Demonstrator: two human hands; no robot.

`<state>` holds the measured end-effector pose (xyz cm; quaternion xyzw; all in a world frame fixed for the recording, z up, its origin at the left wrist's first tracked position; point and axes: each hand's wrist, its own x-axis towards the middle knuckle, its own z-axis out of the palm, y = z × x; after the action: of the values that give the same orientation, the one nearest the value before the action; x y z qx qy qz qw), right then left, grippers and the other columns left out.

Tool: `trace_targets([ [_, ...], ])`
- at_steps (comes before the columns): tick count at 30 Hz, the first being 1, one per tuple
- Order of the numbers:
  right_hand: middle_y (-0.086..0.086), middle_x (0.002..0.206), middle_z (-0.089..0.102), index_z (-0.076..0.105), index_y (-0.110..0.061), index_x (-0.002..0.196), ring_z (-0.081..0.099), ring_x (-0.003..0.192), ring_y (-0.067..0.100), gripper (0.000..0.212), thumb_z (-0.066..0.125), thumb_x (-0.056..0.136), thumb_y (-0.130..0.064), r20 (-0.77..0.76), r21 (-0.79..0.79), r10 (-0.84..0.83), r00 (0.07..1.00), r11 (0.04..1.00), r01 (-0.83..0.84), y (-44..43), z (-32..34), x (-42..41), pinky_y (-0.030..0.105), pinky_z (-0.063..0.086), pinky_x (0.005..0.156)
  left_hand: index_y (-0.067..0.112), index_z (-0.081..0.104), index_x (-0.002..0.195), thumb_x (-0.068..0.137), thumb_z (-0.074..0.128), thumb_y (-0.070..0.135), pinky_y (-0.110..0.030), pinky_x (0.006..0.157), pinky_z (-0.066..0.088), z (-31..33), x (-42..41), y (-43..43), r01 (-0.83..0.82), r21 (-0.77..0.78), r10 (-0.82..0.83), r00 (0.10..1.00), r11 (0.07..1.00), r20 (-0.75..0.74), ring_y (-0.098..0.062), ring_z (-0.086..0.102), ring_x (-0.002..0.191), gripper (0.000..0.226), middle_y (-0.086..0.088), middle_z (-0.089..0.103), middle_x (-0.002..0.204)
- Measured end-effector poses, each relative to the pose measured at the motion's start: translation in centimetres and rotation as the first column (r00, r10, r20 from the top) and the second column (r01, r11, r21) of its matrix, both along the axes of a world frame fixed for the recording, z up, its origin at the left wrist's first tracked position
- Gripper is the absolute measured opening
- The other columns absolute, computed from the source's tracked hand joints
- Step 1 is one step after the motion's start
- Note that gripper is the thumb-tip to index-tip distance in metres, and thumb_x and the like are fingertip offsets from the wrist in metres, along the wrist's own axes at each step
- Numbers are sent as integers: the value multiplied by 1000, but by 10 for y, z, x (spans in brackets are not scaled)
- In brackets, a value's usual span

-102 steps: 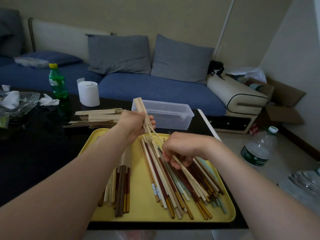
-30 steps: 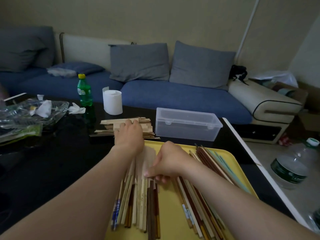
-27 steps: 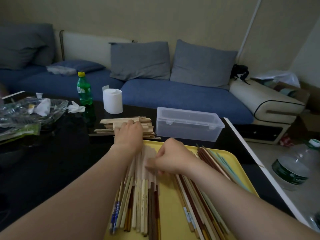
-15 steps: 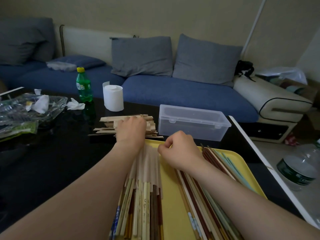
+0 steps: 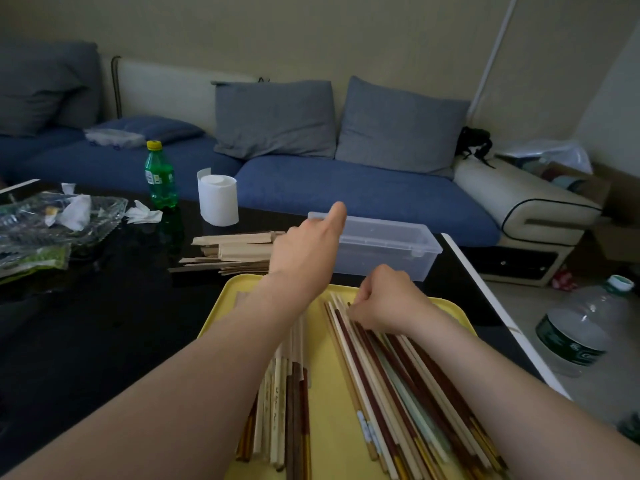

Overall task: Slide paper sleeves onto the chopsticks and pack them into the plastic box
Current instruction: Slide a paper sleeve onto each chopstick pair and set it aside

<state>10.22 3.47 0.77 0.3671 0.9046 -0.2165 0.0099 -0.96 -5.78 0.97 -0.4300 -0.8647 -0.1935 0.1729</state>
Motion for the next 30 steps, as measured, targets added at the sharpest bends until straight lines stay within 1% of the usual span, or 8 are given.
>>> trace_targets([
  [3,2,71,78,74,-12,94,69,57,12,13,74,96,-25,182,14,30,983,999,-33,-1,6,11,25,57,55,18,33,126,103,56,13,-46,70,62,-5,9,3,42,103,-70,957,994,281,-30,66,87,33,-11,61,108],
  [5,4,67,78,70,-7,98,69,49,13,18,76,94,-25,269,-33,46,962,999,-39,-2,9,17,24,56,51,10,36,135,106,52,20,-44,82,63,-8,11,3,60,71,-85,895,996,437,-29,65,103,34,-12,55,121],
  [9,8,84,83,56,-9,116,79,67,20,49,91,87,-28,403,-173,80,912,985,-10,0,15,28,33,68,71,7,48,118,102,54,17,-33,69,59,-12,10,2,67,-33,-32,785,997,619,-26,67,96,19,-12,61,113],
  [12,10,92,84,58,-8,119,78,70,19,43,87,91,-22,404,-229,114,908,973,-21,2,15,34,35,67,82,11,53,118,100,58,13,-36,70,61,-18,7,1,115,-56,-41,700,992,713,-26,71,89,18,-12,68,106],
  [17,8,82,83,59,-8,115,79,66,19,34,83,92,-17,339,-244,83,937,970,2,2,13,41,32,67,71,18,56,113,106,58,22,-32,63,57,-18,13,-4,155,1,-105,662,988,742,-20,68,74,9,-12,71,103],
  [23,8,78,81,72,-10,107,68,55,12,19,76,96,-24,190,-201,24,982,979,15,4,21,46,25,57,57,21,59,108,99,71,30,-25,54,51,-13,18,-8,232,-101,-91,693,967,715,-15,67,65,18,-8,72,93],
  [27,7,68,74,76,-7,99,60,55,14,32,57,105,-32,-111,-191,9,994,981,-30,10,24,47,29,50,57,22,55,116,93,77,33,-23,55,53,-14,16,-8,231,-123,-114,794,965,597,-14,70,73,34,-1,66,99],
  [30,2,65,67,73,-7,83,60,61,18,41,52,104,-34,-204,-76,0,979,997,-16,13,23,46,34,49,64,22,54,123,99,67,34,-25,66,51,-14,15,-8,207,-116,-134,882,971,452,-11,63,83,29,3,62,102],
])
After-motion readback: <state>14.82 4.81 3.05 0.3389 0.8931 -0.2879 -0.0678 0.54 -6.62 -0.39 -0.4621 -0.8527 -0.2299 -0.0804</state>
